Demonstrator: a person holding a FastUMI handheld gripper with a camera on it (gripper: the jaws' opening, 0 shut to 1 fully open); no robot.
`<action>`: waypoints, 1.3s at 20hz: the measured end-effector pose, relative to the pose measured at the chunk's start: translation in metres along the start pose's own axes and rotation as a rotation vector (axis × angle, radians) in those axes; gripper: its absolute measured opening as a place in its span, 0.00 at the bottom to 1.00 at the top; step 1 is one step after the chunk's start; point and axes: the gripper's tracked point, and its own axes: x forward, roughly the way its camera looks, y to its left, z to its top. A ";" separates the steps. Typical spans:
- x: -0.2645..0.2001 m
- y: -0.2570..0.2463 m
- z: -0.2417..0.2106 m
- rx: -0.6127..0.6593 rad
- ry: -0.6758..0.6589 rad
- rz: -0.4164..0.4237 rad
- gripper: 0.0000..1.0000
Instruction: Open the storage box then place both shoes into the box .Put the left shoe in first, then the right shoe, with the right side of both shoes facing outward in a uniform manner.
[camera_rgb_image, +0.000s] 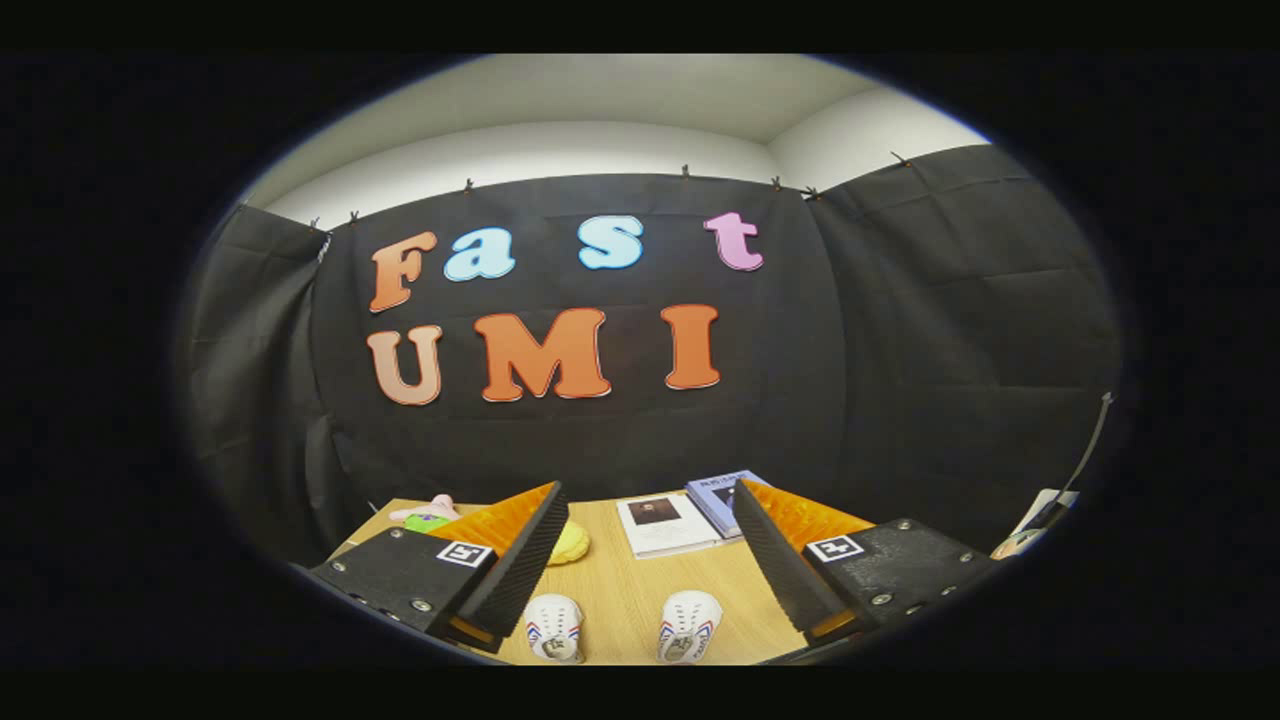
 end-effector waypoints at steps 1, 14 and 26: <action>0.001 0.002 -0.004 0.001 0.009 0.007 0.98; 0.018 0.079 -0.122 0.069 0.288 0.223 0.99; -0.006 0.188 -0.230 0.373 0.636 0.542 0.98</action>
